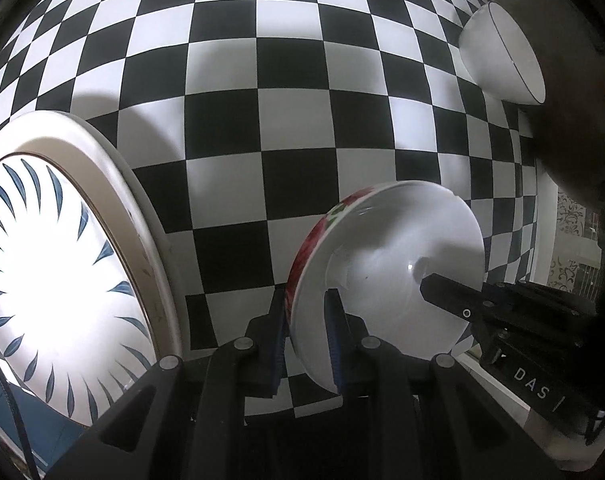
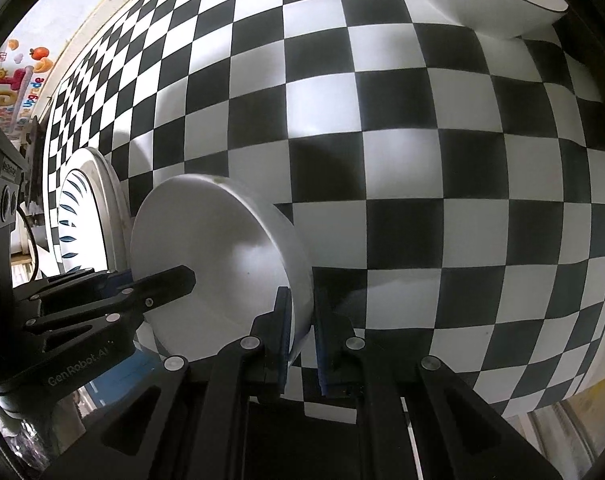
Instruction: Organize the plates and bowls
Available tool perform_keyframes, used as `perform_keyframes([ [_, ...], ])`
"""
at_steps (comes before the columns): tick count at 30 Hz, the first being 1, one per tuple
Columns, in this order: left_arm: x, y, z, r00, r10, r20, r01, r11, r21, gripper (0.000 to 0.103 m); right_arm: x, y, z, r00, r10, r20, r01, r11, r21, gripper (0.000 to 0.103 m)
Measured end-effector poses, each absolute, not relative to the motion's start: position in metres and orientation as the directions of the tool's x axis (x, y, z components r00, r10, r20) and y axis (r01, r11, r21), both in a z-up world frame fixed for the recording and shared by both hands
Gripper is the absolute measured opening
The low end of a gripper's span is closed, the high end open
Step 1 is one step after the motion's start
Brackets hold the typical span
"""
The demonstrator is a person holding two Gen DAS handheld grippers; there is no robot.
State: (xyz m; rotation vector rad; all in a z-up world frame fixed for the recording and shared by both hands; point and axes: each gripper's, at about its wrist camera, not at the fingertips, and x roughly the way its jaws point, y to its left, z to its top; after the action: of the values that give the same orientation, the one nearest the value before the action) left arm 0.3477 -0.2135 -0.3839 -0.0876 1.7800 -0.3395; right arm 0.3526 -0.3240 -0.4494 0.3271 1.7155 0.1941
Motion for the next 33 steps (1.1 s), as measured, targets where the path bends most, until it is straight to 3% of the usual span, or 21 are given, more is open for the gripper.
perform_keyframes([
  [6,0.348,-0.203,-0.352,-0.191,-0.232,-0.954,0.119,0.959,-0.257,0.017,0.358,-0.339,-0.446,-0.162,0.368,-0.916,0.131,0.928,0.350,0.014],
  [11,0.363,-0.197,-0.296,-0.076,-0.250,-0.965,0.141,0.956,-0.259,0.017,0.370,-0.360,-0.406,-0.107,0.370,-0.923,0.118,0.926,0.358,0.015],
  [13,0.377,-0.196,-0.280,-0.039,-0.270,-0.962,0.143,0.951,-0.273,0.021,0.386,-0.367,-0.382,-0.070,0.363,-0.929,0.098,0.930,0.356,0.023],
  [15,0.405,-0.199,-0.267,0.008,-0.293,-0.956,0.140,0.947,-0.289,0.028,0.405,-0.372,-0.362,-0.029,0.358,-0.933,0.081,0.931,0.355,0.041],
  [16,0.416,-0.200,-0.265,0.019,-0.296,-0.955,0.135,0.947,-0.291,0.028,0.419,-0.374,-0.352,-0.004,0.352,-0.936,0.069,0.934,0.351,0.043],
  [22,0.512,-0.210,-0.286,0.010,-0.357,-0.934,0.040,0.934,-0.356,0.028,0.522,-0.392,-0.335,0.089,0.285,-0.954,0.078,0.953,0.292,0.044],
  [27,0.575,-0.228,-0.334,-0.061,-0.365,-0.929,-0.018,0.931,-0.365,0.028,0.601,-0.400,-0.372,0.054,0.242,-0.969,0.122,0.961,0.247,0.044],
  [33,0.600,-0.245,-0.376,-0.138,-0.343,-0.929,-0.023,0.939,-0.344,0.028,0.638,-0.403,-0.424,-0.024,0.248,-0.969,0.147,0.959,0.242,0.043],
])
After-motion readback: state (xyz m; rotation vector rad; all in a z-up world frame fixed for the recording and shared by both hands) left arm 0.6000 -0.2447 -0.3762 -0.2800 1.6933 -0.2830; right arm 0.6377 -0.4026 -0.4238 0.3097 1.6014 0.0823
